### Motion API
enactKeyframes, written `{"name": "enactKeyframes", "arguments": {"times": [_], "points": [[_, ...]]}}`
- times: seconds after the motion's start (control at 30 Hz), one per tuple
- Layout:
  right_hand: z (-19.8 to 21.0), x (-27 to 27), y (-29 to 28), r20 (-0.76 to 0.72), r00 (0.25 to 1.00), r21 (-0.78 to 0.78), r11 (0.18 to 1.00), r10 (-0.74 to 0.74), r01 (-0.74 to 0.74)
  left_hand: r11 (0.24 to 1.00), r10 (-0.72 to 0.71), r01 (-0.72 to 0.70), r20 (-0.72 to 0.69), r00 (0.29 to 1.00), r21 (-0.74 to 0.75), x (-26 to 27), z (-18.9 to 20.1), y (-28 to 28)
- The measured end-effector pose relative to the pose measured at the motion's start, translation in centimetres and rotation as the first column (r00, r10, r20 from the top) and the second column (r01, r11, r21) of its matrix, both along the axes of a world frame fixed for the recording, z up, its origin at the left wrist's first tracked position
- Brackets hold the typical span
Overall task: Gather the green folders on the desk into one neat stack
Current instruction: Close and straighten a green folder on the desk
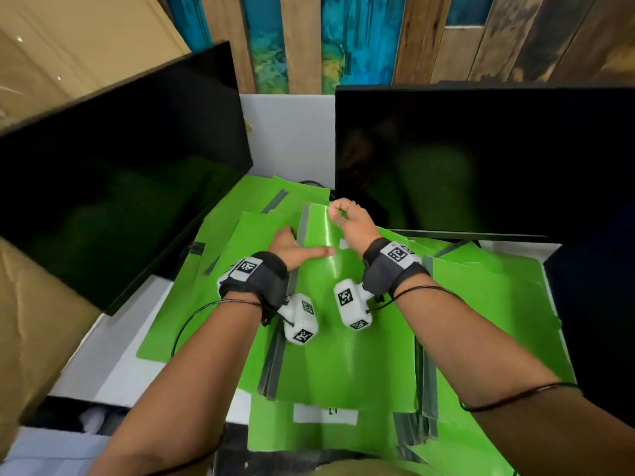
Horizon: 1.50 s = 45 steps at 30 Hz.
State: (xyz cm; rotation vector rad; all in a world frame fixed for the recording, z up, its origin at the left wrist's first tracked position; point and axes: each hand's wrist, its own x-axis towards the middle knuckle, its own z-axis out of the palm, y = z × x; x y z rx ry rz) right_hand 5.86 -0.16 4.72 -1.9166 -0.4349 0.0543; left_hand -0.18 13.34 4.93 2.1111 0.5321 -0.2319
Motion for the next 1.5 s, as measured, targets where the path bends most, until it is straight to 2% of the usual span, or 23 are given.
{"name": "enactKeyframes", "arguments": {"times": [0.1, 0.2, 0.27, 0.3, 0.37, 0.43, 0.53, 0.67, 0.73, 0.8, 0.87, 0.93, 1.03, 1.17, 1.33, 1.5], "points": [[3.0, -0.1, -0.6, 0.042, 0.999, 0.147, 0.989, 0.011, -0.017, 0.984, -0.083, 0.096, 0.087, 0.993, -0.15, -0.7, 3.7, -0.9], [4.6, 0.1, -1.2, 0.06, 0.998, 0.259, 0.966, -0.026, 0.01, 0.959, -0.156, 0.191, 0.173, 0.973, -0.211, -0.4, 6.5, -1.9], [5.1, 0.2, -1.9, 0.093, 0.994, 0.284, 0.958, -0.054, 0.025, 0.969, -0.203, 0.227, 0.212, 0.956, -0.1, -0.6, 8.5, -2.9], [5.1, 0.3, -2.2, 0.112, 0.991, 0.282, 0.959, -0.073, 0.039, 0.972, -0.233, 0.237, 0.211, 0.949, 0.01, -0.7, 9.2, -3.3], [4.9, 0.4, -2.6, 0.124, 0.986, 0.31, 0.948, -0.111, 0.068, 0.932, -0.311, 0.253, 0.215, 0.926, 0.26, -1.0, 10.5, -4.2], [4.2, 0.6, -3.0, 0.057, 0.985, 0.363, 0.923, -0.163, 0.132, 0.872, -0.354, 0.23, 0.23, 0.907, 0.432, -1.8, 11.9, -4.9], [2.6, 0.5, -3.9, -0.101, 0.974, 0.339, 0.914, -0.201, 0.224, 0.8, -0.393, 0.188, 0.259, 0.882, 0.57, -2.7, 14.0, -4.8], [0.9, -0.4, -4.6, -0.182, 0.952, 0.206, 0.937, -0.247, 0.283, 0.716, -0.424, 0.148, 0.257, 0.869, 0.682, -3.3, 16.0, -2.8], [0.4, -0.8, -4.4, -0.261, 0.931, 0.2, 0.93, -0.254, 0.309, 0.736, -0.423, 0.115, 0.321, 0.847, 0.667, -3.6, 16.8, -2.0], [0.1, -1.4, -4.3, -0.387, 0.897, 0.265, 0.906, -0.215, 0.331, 0.784, -0.414, 0.111, 0.383, 0.826, 0.611, -4.0, 17.3, -1.5], [-0.5, -1.8, -4.1, -0.533, 0.841, 0.379, 0.863, -0.092, 0.334, 0.838, -0.394, 0.11, 0.455, 0.799, 0.534, -4.5, 17.8, -1.0], [-0.9, -2.1, -4.0, -0.617, 0.784, 0.483, 0.819, 0.067, 0.309, 0.888, -0.366, 0.115, 0.536, 0.761, 0.445, -5.4, 18.3, -0.7], [-0.4, -2.5, -4.2, -0.592, 0.76, 0.585, 0.791, 0.267, 0.178, 0.945, -0.304, 0.16, 0.592, 0.746, 0.284, -6.8, 19.2, -0.1], [1.6, -2.9, -3.8, -0.519, 0.738, 0.676, 0.736, 0.431, 0.046, 0.966, -0.256, 0.175, 0.64, 0.725, 0.189, -7.6, 19.8, 1.4], [3.7, -3.2, -1.8, -0.516, 0.775, 0.616, 0.787, 0.365, 0.039, 0.977, -0.158, 0.215, 0.704, 0.692, 0.008, -8.3, 19.2, 3.2], [4.0, -3.9, -1.5, -0.479, 0.849, 0.573, 0.813, 0.225, 0.107, 0.987, 0.027, 0.099, 0.741, 0.671, -0.126, -7.6, 16.7, 5.2]]}}
